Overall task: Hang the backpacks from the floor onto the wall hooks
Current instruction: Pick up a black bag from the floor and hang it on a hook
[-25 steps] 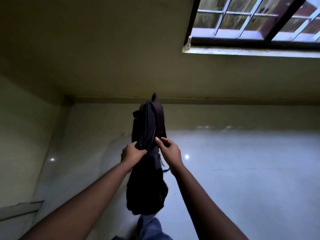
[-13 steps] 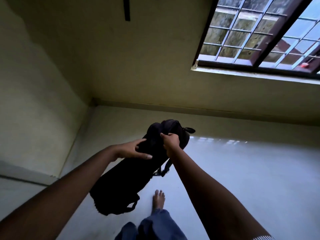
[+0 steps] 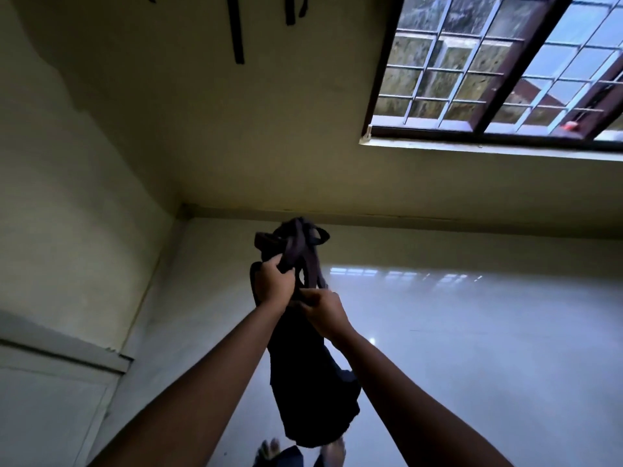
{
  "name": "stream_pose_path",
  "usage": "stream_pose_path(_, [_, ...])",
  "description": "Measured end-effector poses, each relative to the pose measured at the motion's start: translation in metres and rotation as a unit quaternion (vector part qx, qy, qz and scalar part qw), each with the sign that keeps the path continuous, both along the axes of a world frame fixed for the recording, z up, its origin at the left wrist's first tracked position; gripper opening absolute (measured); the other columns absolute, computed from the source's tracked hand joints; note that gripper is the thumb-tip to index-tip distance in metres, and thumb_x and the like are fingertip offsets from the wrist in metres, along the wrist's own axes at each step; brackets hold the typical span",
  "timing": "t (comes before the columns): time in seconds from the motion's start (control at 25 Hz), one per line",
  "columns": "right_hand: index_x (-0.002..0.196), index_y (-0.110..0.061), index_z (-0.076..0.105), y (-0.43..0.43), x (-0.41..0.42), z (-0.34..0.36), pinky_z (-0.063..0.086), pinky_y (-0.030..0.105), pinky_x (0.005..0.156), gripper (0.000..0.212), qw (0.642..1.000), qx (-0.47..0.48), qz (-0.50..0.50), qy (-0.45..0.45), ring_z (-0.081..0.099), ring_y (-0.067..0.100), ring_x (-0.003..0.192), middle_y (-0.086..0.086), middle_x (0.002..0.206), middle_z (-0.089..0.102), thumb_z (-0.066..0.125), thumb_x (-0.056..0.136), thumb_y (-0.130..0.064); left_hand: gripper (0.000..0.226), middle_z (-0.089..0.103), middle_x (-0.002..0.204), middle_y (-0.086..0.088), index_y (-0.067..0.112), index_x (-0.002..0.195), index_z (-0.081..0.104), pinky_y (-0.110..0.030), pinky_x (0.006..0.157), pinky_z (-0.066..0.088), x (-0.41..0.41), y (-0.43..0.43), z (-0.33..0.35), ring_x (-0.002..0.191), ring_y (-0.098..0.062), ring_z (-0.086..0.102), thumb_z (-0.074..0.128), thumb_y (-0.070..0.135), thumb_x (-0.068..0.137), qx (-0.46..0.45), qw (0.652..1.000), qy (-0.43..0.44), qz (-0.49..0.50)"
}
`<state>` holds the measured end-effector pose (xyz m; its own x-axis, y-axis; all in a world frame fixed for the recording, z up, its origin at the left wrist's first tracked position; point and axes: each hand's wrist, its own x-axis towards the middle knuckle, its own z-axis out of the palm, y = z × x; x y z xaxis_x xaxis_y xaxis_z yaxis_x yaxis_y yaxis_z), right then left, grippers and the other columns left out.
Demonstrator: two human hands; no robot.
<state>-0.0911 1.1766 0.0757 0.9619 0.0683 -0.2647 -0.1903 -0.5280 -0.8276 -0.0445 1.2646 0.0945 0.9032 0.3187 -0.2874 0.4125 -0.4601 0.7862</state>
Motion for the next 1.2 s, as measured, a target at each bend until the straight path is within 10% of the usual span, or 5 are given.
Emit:
stream_pose_path(0.32, [0.128,0.004,0.051,-0.071,0.046,0.021,0.042,0.04,0.107,0.046,0.889,0.363,-0.219,0.171,0.058,0.029,0.115,0.022,0.124,0.061,0.062,0.088,-0.016,0.039,0.069,0.117,-0.011,0.008,0.12,0.062,-0.027,0.089,0.048,-0.008,-0.008,-0.014,0.11,-0.029,0.062,0.067,0.008,0.081,-0.024,0.998,-0.057,0.0])
stream_pose_path(0.48, [0.097,-0.005,0.058,-0.072,0.078,0.012,0.054,0.014,0.062,0.019,0.842,0.417,-0.277,0.201,0.06,0.014,0.073,0.005,0.084,0.063,0.062,0.088,-0.021,0.042,0.07,0.115,-0.008,0.013,0.119,0.063,-0.023,0.088,0.046,-0.011,-0.017,-0.011,0.11,-0.024,0.063,0.069,0.009,0.078,-0.007,0.993,-0.077,-0.092])
stream_pose_path(0.68, [0.079,-0.008,0.059,-0.072,0.102,-0.005,0.049,0.027,0.06,0.013,0.893,0.293,-0.3,0.165,0.058,0.018,0.066,0.007,0.075,0.062,0.064,0.087,-0.017,0.06,0.058,0.134,-0.007,0.019,0.137,0.045,-0.033,0.101,0.046,-0.003,-0.008,-0.008,0.122,-0.024,0.055,0.067,0.026,0.082,0.025,0.981,0.031,-0.189])
stream_pose_path(0.88, [0.102,-0.004,0.07,-0.038,0.094,-0.006,0.043,0.012,0.048,0.023,0.991,0.074,0.003,0.114,0.055,0.001,0.05,0.002,0.072,0.063,0.063,0.087,-0.019,0.051,0.046,0.144,-0.007,0.02,0.141,0.037,-0.033,0.103,0.042,0.013,0.007,0.01,0.131,-0.023,0.044,0.048,0.01,0.093,0.06,0.986,-0.038,-0.152])
stream_pose_path(1.2, [0.083,-0.002,0.07,-0.017,0.174,0.11,0.032,0.014,0.053,0.023,0.941,-0.124,0.295,-0.113,0.042,0.003,0.076,0.013,0.08,0.057,0.061,0.089,-0.022,0.06,0.036,0.14,0.017,0.026,0.144,0.03,-0.027,0.108,0.035,0.076,0.07,0.064,0.132,-0.004,0.032,0.05,0.004,0.091,-0.08,0.965,-0.087,-0.236])
